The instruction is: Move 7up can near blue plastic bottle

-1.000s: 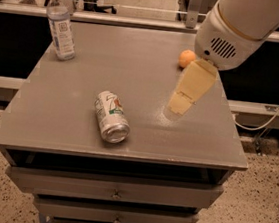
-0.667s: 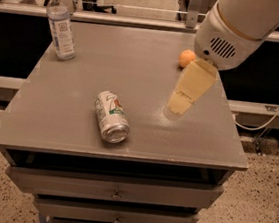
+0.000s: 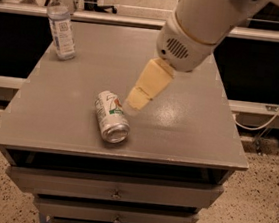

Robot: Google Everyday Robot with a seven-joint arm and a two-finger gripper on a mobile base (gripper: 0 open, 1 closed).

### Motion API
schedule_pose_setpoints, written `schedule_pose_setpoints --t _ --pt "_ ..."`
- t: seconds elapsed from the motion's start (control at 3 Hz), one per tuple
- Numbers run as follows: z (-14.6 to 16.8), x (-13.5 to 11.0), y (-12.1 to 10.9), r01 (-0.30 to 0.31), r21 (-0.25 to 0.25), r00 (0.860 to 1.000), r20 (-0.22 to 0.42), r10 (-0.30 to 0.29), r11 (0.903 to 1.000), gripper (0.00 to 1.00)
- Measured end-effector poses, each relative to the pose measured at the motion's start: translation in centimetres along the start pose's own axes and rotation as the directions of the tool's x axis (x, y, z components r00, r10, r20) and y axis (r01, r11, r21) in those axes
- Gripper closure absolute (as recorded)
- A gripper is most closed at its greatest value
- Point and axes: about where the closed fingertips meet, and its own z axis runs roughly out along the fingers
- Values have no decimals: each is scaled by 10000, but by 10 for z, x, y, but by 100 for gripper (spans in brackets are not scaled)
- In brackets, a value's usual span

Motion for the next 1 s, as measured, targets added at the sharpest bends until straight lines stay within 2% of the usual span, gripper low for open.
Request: schedule_pose_setpoints --t 0.33,0.67,1.0 --pt "35 -27 19 -1147 -470 9934 -29 1147 9923 0" --pt "62 -36 35 -2379 -502 9711 -337 2364 9700 0" --pt "89 -43 51 -3158 -133 9470 -669 3143 9487 0"
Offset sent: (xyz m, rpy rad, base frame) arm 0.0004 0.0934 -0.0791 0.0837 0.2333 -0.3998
